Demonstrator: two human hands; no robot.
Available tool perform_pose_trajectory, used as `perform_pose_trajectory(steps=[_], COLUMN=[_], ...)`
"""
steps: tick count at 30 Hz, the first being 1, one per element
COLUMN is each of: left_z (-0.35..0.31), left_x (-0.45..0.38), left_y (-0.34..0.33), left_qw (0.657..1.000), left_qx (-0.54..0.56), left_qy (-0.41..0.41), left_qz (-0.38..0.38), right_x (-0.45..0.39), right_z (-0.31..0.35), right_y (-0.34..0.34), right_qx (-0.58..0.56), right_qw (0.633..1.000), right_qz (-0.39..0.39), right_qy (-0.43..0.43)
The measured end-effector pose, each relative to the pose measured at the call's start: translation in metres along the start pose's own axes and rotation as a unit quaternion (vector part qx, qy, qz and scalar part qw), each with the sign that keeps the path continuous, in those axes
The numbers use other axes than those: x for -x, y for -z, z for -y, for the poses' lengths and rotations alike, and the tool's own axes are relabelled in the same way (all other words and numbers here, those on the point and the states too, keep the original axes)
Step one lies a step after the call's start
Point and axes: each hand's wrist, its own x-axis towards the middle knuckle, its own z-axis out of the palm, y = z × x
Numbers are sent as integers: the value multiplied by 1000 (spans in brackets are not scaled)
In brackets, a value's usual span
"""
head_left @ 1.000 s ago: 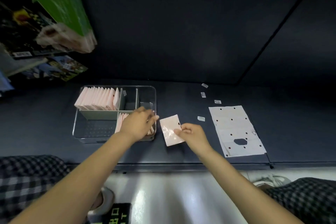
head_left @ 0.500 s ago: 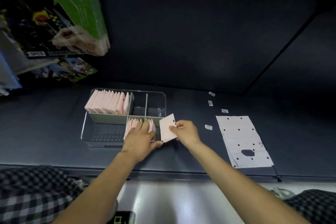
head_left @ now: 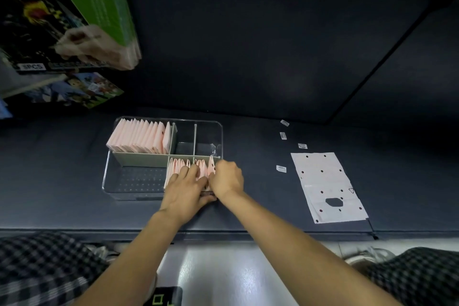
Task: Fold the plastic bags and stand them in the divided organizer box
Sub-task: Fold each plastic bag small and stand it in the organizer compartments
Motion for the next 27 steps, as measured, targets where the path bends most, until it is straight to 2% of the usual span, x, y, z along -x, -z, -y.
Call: perform_pose_trajectory(steps=[2, 5, 8, 14, 18, 23, 25, 27], left_z=[0, 0, -1, -3, -6, -10, -18, -29], left_x=[1, 1, 2, 7, 8, 6, 3, -3], left_y=[0, -1, -2, 2, 2, 3, 7, 12], left_qw=[999, 999, 999, 996, 996, 997, 996, 996], left_qx=[27, 31, 31, 80, 76, 48, 57, 47], left_qy=[-1, 8, 13, 24, 28, 49, 48, 1], left_qz=[-21, -12, -4, -38, -33, -20, -48, -72], right_x=[-1, -3, -3, -1, 3, 16, 21, 23], right_z=[1, -2, -7, -11, -26, -67, -102, -144], right_y=[-1, -3, -4, -7, -7, 1, 8, 18], right_qx=[-9, -24, -10, 11, -20, -214, -223, -191], right_qw=[1000, 998, 999, 1000, 999, 973, 971, 979], right_qz=[26, 42, 31, 0, 29, 31, -1, -37], right_qy=[-9, -26, -30, -24, 4, 85, 90, 61])
